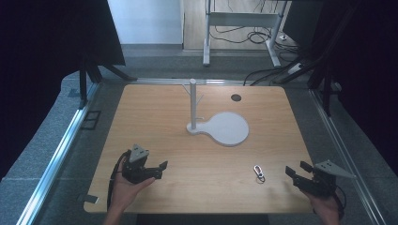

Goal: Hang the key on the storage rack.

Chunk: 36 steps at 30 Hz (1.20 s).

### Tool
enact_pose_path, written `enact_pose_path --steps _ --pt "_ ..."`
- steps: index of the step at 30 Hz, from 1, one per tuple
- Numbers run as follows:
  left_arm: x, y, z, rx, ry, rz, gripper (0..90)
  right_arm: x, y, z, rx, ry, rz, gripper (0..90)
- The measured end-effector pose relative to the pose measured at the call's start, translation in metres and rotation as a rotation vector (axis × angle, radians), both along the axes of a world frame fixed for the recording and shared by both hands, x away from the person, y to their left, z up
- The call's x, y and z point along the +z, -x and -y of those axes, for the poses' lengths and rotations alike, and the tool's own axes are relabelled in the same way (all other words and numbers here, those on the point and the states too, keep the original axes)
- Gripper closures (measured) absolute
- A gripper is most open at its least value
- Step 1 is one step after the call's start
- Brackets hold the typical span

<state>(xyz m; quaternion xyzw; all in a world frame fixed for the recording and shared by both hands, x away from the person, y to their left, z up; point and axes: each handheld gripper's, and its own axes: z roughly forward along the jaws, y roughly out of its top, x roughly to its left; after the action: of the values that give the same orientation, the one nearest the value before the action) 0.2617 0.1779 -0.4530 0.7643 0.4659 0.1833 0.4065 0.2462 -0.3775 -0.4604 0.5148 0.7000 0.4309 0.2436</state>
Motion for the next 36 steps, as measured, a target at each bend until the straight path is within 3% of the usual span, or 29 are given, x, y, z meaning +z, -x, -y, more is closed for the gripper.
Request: enact_pose_path --steps 5,10,17,21,26,28,32,36 --pt "0.002 0.005 -0.003 0.008 0.042 0.018 20.2 0.001 0.001 0.001 -0.009 -0.025 -0.001 32.6" --pt "0.005 0.005 -0.001 -0.005 0.062 0.032 23.2 0.002 0.002 0.002 0.013 -0.014 -0.011 34.9" --pt "0.004 0.006 0.001 -0.027 0.042 0.009 26.4 0.005 0.002 0.000 0.029 -0.012 -0.035 37.6" --pt "0.007 0.006 -0.002 -0.033 0.036 -0.005 27.4 0.007 -0.002 -0.002 0.035 -0.027 -0.081 39.6" --pt "0.015 0.008 -0.012 -0.034 0.052 -0.006 28.3 0.010 -0.007 -0.007 0.061 0.001 -0.140 40.8" --pt "0.015 0.010 -0.014 -0.035 0.054 -0.009 28.4 0.019 -0.010 -0.012 0.063 0.039 -0.178 41.6" --pt "0.012 0.010 -0.015 -0.054 0.057 -0.029 29.2 0.034 -0.014 -0.018 0.076 0.058 -0.203 43.1" --pt "0.011 0.010 -0.015 -0.074 0.056 -0.035 29.2 0.047 -0.024 -0.026 0.087 0.098 -0.259 44.5"
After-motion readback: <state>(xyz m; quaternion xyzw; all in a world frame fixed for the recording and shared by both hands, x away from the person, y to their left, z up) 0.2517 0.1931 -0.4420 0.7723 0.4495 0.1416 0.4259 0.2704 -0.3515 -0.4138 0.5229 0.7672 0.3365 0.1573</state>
